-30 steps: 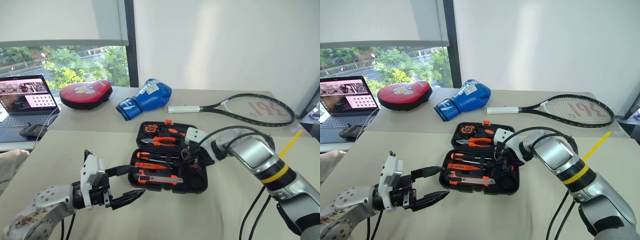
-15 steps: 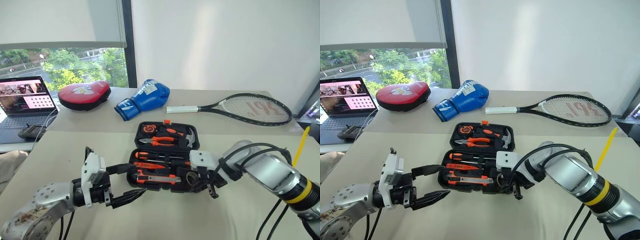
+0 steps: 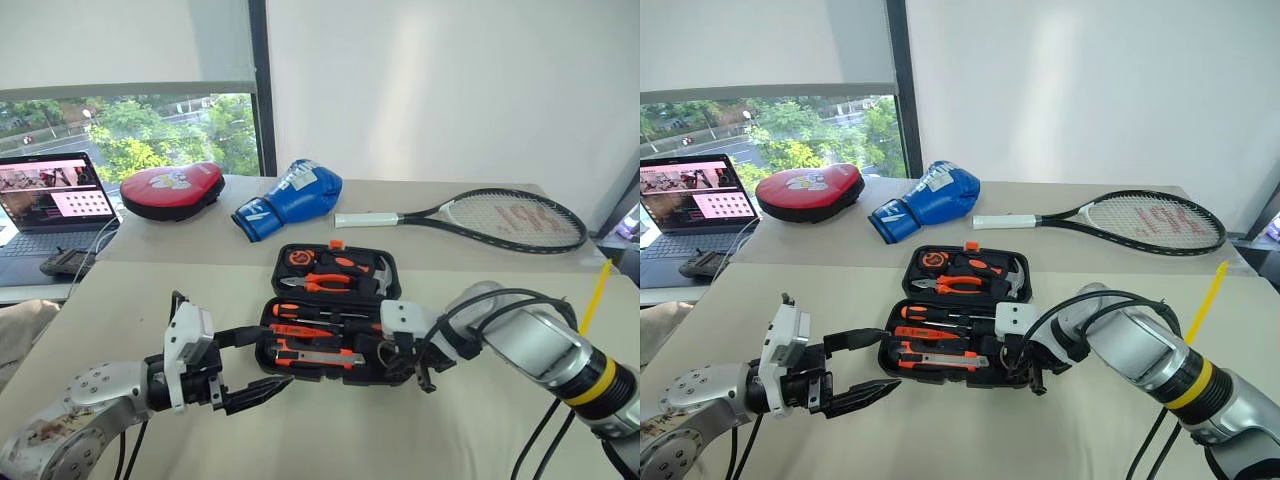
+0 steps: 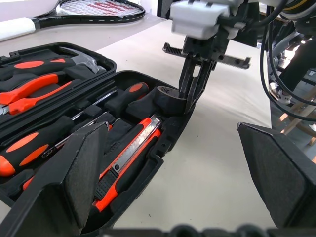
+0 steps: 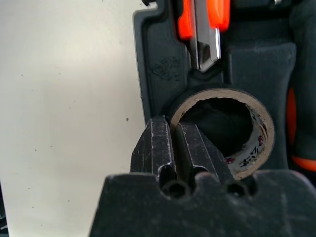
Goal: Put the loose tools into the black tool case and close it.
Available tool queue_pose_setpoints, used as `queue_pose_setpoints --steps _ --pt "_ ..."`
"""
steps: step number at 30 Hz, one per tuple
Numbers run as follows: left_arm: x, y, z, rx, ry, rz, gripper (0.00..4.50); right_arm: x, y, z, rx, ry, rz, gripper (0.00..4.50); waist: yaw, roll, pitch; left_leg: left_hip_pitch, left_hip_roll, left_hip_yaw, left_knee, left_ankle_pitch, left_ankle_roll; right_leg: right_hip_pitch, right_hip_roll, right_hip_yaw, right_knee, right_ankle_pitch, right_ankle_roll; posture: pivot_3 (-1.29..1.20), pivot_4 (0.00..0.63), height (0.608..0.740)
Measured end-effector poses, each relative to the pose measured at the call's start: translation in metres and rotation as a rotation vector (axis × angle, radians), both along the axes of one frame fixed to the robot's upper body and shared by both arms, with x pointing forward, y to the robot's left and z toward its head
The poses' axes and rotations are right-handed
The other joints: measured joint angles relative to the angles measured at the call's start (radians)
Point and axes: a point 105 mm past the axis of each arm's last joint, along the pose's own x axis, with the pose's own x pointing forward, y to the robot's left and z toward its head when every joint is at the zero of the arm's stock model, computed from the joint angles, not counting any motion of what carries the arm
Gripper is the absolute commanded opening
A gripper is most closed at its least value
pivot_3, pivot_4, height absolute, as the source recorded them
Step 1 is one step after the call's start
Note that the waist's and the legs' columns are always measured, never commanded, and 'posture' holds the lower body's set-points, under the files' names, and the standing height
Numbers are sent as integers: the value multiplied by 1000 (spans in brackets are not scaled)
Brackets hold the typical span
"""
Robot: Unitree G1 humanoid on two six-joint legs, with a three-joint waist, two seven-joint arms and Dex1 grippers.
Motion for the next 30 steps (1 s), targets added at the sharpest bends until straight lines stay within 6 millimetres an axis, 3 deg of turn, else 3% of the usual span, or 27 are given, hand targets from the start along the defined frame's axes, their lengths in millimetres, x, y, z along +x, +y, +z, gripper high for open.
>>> queue_pose_setpoints --steps 1,7,8,15,16,18,20,21,24,26,28,30 --pt "1 0 1 1 -4 3 4500 0 1 0 2 0 1 912 0 0 0 0 0 0 0 0 0 0 0 0 0 0 0 0 150 740" --pt "3 -1 3 6 -6 4 4500 0 4 4 34 -5 3 3065 0 0 0 -5 0 0 -1 2 -3 -5 1 0 0 0 0 0 150 740" --pt "2 -1 2 6 -6 2 4500 0 4 5 39 -9 2 3250 0 0 0 -6 -1 0 -1 2 -3 -6 1 0 0 0 0 0 150 740" --pt "1 1 -1 8 10 -9 4500 -18 11 24 169 33 -2 3250 0 0 0 -9 0 0 0 2 -3 -8 0 0 0 0 0 0 150 740" --pt "0 1 -3 10 16 -7 4500 -19 10 30 211 34 -24 2746 1 0 0 -8 0 0 0 1 -2 -8 0 0 0 0 0 0 150 740" --pt "0 2 -4 14 18 -5 4500 -19 14 36 288 27 -41 2228 1 0 0 -8 0 0 0 0 0 -8 0 0 0 0 0 0 150 740" --pt "1 2 -4 16 11 -3 4500 -21 18 39 383 38 -55 1413 1 0 0 -7 0 0 -1 0 0 -7 0 0 1 0 0 0 150 740" --pt "1 3 -3 15 6 -2 4500 -22 17 36 398 45 -71 1249 2 0 0 -7 0 0 -1 0 0 -7 0 0 1 0 0 0 150 740" --pt "3 6 -7 3 15 25 4500 -24 13 17 456 63 -164 212 3 0 0 -7 0 1 0 1 -1 -8 0 1 1 0 0 0 150 740" --pt "6 8 -9 -7 22 48 4500 -19 17 14 507 32 -218 98 0 0 0 -7 0 1 0 2 -3 -8 1 1 1 0 0 0 150 740" --pt "17 10 -5 -36 -2 126 4500 1 15 22 574 -100 -336 98 -1 0 0 -7 -1 1 0 2 -2 -8 1 2 2 1 0 0 150 740" --pt "31 11 1 -62 -25 214 4500 17 4 35 628 -194 -445 601 3 0 0 -7 -1 1 0 3 0 -7 2 1 3 2 0 0 150 740"
